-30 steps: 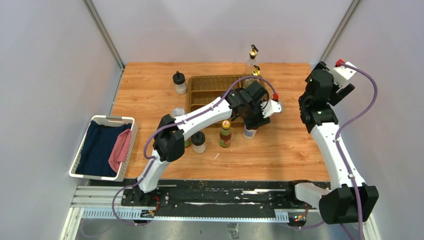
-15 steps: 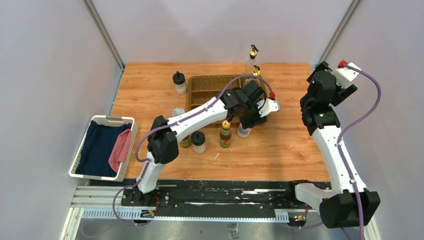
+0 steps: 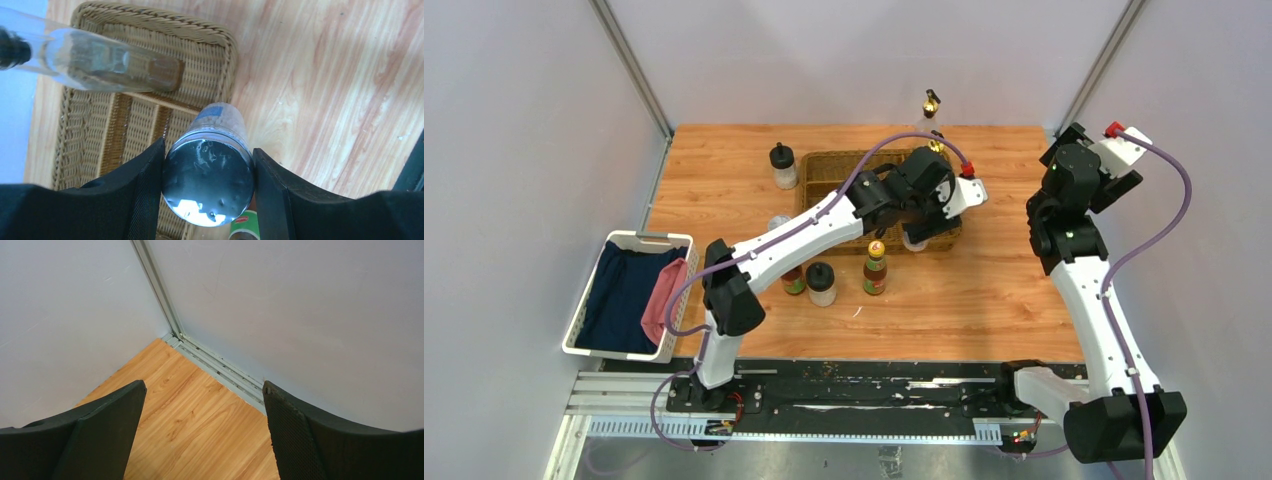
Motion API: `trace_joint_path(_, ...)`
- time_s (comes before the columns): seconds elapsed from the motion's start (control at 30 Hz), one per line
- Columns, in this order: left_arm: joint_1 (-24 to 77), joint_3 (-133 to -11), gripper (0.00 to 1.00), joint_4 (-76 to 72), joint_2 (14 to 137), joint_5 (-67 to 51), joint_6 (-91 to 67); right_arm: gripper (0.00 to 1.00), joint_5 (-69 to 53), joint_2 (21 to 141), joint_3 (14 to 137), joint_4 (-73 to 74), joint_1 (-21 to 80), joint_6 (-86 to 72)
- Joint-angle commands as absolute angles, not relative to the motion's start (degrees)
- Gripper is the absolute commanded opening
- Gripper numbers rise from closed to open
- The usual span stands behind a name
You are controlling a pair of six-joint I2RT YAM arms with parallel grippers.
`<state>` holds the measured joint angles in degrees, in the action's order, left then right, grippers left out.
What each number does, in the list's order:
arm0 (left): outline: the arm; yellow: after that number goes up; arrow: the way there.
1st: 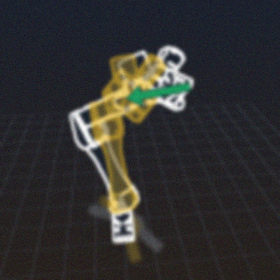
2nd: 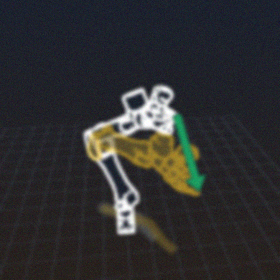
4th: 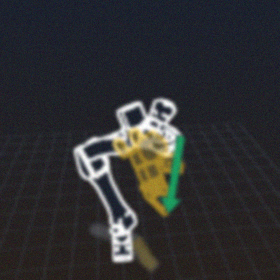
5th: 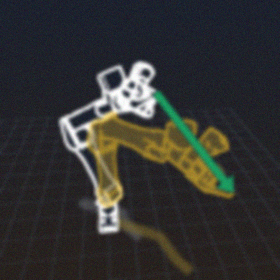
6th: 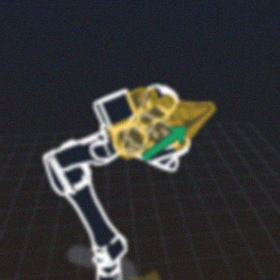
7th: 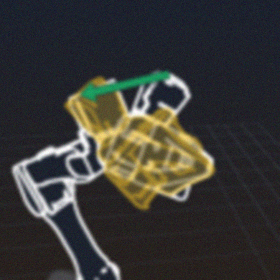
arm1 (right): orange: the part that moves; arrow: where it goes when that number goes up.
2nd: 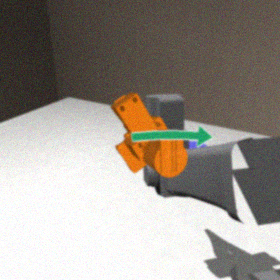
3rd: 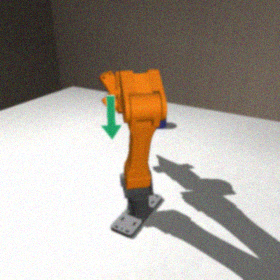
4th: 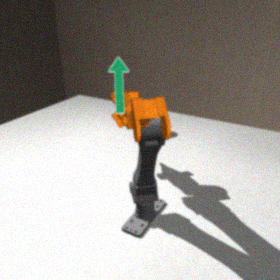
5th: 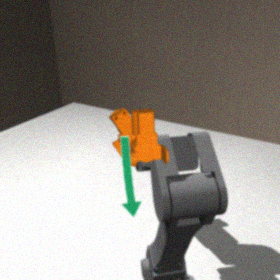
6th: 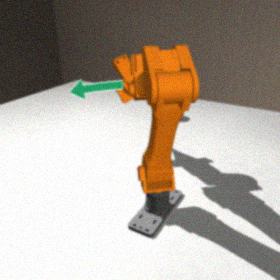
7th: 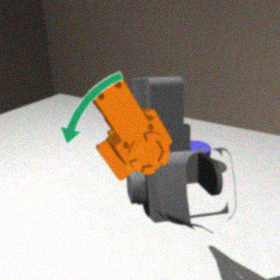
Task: Organize the condiment bottles
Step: Pick up the bottle from the center of the board, then place the bottle in the storage box.
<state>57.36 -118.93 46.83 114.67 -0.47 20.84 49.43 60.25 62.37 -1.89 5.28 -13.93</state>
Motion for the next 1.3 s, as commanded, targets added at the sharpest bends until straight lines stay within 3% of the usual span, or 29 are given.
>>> trace_joint_path(0.0, 57.9, -121.9, 0.00, 44.8, 110.8, 6.7, 19.7, 0.91, 49.5, 59.8, 62.0, -2.0, 6.1, -14.5)
trace_joint_path(0.43, 55.7, -125.0, 0.00, 38.5, 110.5, 21.8, 12.7, 0.90, 49.5, 61.1, 63.2, -2.5, 6.7, -13.9)
trace_joint_path(0.73, 50.8, -126.4, 0.00, 35.3, 110.3, 26.1, 3.9, 0.90, 49.4, 62.2, 63.1, -3.2, 6.8, -13.8)
trace_joint_path(1.27, 41.6, -143.7, 0.00, 39.6, 122.5, 18.7, -7.0, 0.90, 50.3, 65.4, 63.1, -5.1, 7.3, -13.1)
